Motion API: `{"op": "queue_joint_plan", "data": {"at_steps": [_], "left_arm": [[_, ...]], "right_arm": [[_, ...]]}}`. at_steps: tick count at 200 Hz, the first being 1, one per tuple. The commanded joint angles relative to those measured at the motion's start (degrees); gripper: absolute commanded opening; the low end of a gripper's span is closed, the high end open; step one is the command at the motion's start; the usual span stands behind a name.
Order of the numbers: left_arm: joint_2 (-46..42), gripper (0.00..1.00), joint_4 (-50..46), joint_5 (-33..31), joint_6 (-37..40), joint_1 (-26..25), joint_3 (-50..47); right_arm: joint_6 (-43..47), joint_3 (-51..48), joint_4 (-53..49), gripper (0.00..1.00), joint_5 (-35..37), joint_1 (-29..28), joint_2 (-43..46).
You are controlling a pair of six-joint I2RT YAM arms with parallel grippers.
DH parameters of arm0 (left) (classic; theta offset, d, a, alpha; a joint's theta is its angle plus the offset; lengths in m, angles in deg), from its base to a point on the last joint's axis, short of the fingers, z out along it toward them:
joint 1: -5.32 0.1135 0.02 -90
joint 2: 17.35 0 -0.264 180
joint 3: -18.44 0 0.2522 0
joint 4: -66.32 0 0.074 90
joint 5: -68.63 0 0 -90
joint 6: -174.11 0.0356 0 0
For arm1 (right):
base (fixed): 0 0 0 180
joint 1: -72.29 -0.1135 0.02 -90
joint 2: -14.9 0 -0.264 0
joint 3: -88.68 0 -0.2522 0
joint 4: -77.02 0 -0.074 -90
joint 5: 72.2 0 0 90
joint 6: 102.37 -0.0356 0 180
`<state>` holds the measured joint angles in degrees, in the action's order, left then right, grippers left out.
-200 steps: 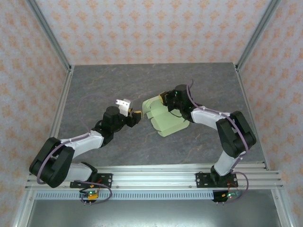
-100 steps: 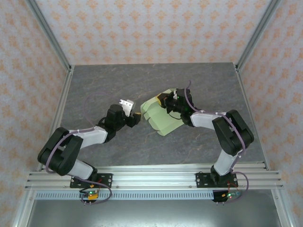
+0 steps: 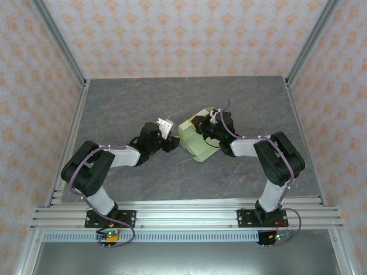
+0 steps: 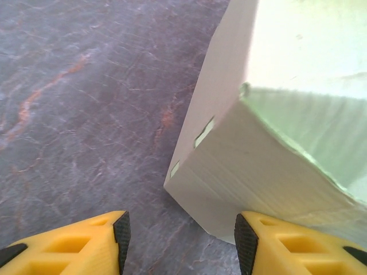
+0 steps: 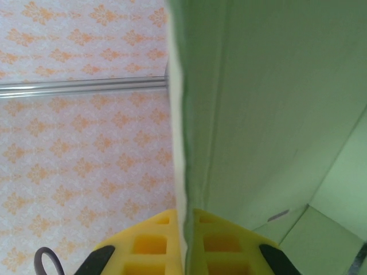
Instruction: Fold the paper box
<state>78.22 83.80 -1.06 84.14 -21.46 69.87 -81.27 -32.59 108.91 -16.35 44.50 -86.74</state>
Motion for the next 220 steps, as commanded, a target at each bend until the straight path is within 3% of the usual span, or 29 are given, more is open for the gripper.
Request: {"op": "queue_joint_plan", "data": {"at_steps": [1,76,120,165,186,220], "left_arm": [[1.43,0.53,3.59,-1.11,-0.24,-0.79,2.39],[1.35,0.56,3.22,0.05,0.90,-1.18,2.47],[-4.11,0.58,-0.39,0.13,3.29,-1.19,-0.62],[-10.16,0.59,-3.04,4.44,3.50,-1.17,-4.53],[-8.28,0.59,2.05,3.76,1.65,-1.18,-5.82],[-3.80,0.59,2.27,3.60,3.57,-1.25,-2.58]], "right_arm": [[0.26,-0.68,4.75,0.08,-0.76,0.06,-1.67],[-3.50,1.30,6.12,0.08,1.64,0.45,-5.18],[-3.00,2.49,2.50,0.08,1.85,0.46,-4.80],[-2.46,1.93,0.99,0.08,2.28,0.21,-3.83],[-2.29,1.95,0.86,0.08,2.36,-0.05,-4.06],[-2.46,2.71,0.98,0.07,2.17,-0.60,-4.54]]}}
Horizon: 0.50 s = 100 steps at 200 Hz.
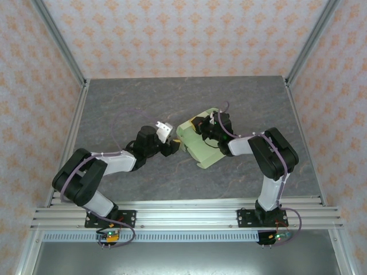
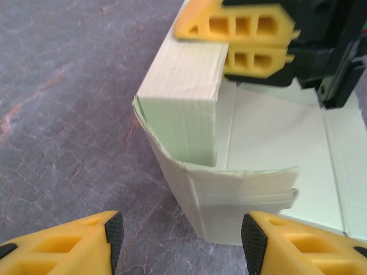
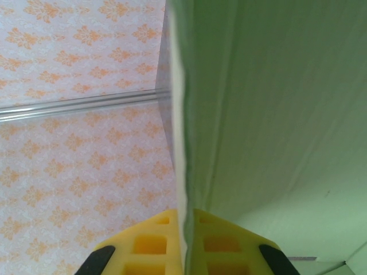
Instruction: Fold the paper box
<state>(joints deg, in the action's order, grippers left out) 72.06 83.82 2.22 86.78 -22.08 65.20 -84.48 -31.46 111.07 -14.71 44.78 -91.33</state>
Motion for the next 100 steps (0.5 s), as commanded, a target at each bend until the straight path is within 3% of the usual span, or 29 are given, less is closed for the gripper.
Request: {"op": "queue_joint_plan", "data": {"at_steps": [1,100], "left_arm": [[2.45,0.59,2.23,0.27,0.97,-0.64,2.17],[8.67,0.57,10.73,-2.27,-4.60,-0.78,4.70]], "right_arm": [[0.75,1.55,-1.21,0.07,0.52,-0.88,0.01],[0.34,0.35,-0.44,0.07,0.57,-1.88,0.68]]}}
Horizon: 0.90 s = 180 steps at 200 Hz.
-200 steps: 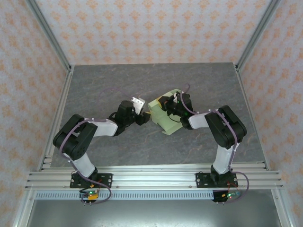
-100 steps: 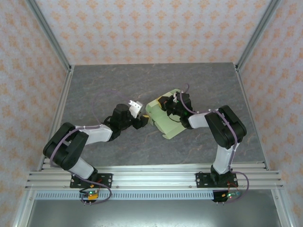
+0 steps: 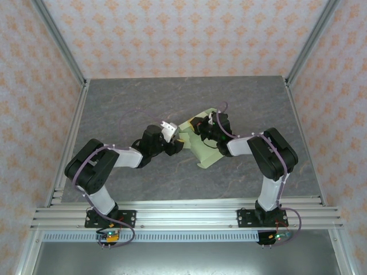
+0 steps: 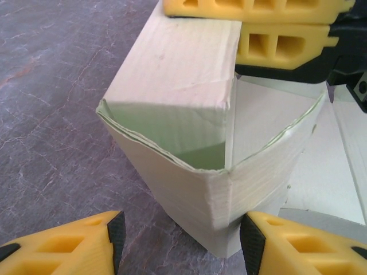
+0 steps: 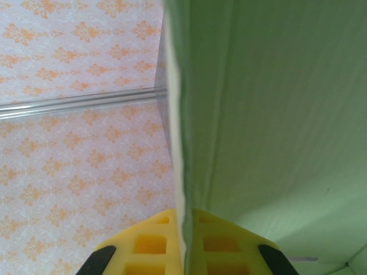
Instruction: Fold the paper box
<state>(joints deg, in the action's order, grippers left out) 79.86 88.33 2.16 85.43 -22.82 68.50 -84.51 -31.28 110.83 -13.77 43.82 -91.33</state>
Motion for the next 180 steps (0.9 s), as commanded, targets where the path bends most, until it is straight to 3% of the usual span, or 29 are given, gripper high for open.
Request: {"op": "queue_joint_plan", "data": {"at_steps": [1,180], "left_arm": [[0.87,0.57,6.37,-2.23,-3.38,-0.05,1.32],[-0.43,0.58,8.41,0.49,-8.12,-2.63,-1.52]], "right_arm": [[0.35,0.15,-0.20,0.07,-0.40,-0.90,0.68],[-0.18,-0.21,-0.81,0.05,-0.16,-2.01,0.57]]}}
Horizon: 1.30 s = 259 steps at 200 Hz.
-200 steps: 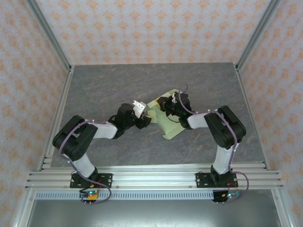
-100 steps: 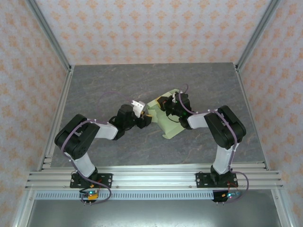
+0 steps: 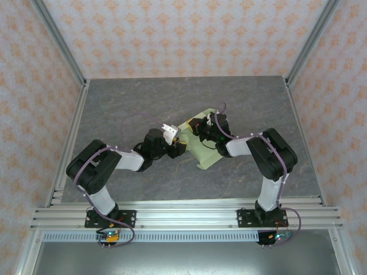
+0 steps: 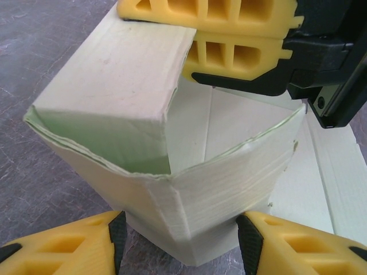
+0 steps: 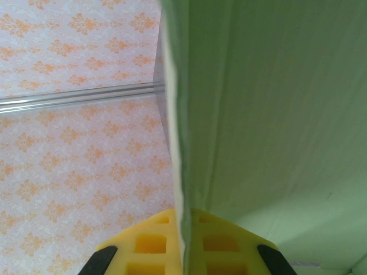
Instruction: Fold the paper box
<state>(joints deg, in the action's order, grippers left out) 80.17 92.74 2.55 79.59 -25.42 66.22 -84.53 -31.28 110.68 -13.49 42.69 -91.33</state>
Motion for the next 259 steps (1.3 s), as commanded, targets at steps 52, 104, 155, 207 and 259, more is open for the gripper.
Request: {"op": "queue_joint_plan", "data": {"at_steps": [52,104,155,207,259], "left_arm": [[-1.23,0.69,5.19,-1.70,-2.85,-0.10,-0.74],[1.22,0.60,4.20,-3.47,0.09,-0.04,1.38],[0.76,0.54,2.85,-4.11,0.65,-0.09,1.41],[3.14,0.60,7.11,-1.59,-3.68,-0.27,1.83],[3.80,0.65,7.64,-6.22,-3.72,-0.30,1.55]], "right_arm": [[0.64,0.65,-1.58,0.05,-0.26,-1.41,1.55],[0.89,1.04,-2.32,0.04,-0.79,-1.84,1.28],[0.75,0.92,-2.34,0.03,-0.75,-1.96,0.92],[-0.30,0.94,2.10,0.04,-0.86,-2.20,-0.61],[-1.56,-2.50,13.93,0.06,0.20,-2.08,-1.13]]}}
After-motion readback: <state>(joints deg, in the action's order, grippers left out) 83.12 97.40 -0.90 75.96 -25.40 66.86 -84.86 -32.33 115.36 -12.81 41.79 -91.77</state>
